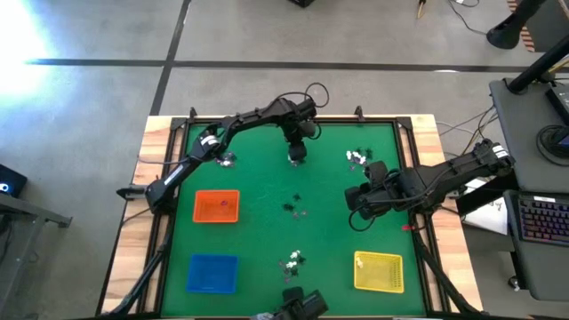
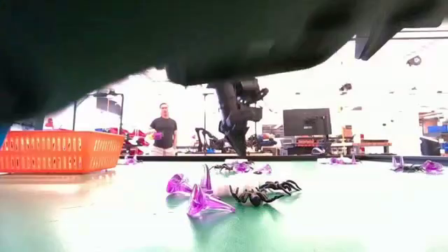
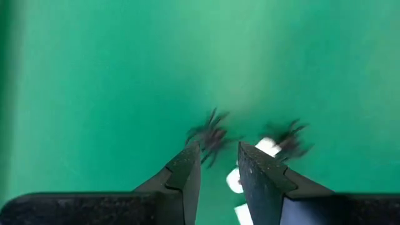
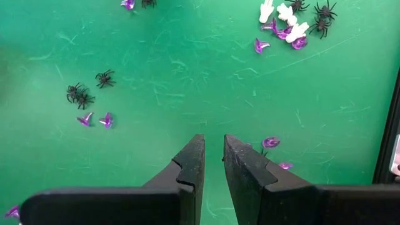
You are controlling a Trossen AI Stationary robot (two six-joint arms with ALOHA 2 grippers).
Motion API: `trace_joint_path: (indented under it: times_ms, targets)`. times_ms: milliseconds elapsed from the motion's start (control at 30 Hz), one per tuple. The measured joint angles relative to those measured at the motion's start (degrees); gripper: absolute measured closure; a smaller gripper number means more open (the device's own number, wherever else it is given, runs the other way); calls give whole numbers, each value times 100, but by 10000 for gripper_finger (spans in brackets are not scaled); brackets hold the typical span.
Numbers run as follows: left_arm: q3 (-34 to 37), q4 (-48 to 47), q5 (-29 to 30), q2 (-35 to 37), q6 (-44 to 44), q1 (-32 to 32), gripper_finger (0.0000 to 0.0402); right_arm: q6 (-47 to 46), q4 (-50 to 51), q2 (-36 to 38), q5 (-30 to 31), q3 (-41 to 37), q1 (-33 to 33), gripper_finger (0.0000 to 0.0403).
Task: Sort Halloween decoration
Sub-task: Put the white skeleton toy into the yellow bin
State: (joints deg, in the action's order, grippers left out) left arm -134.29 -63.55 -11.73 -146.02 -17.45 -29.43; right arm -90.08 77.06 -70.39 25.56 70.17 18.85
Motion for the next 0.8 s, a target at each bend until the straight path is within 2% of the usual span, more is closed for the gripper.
trace_joint_path:
  times_ms: [367, 600, 800]
  targets:
    - [-60, -464, -88, 163, -3, -25, 315, 73, 7, 0, -7, 0, 0, 351]
    - [-67, -483, -87, 566, -20, -26, 315, 213, 7, 0, -9, 0, 0, 351]
    - [-69, -852, -80, 712, -726, -33, 315, 247, 9, 0, -15, 0, 0, 351]
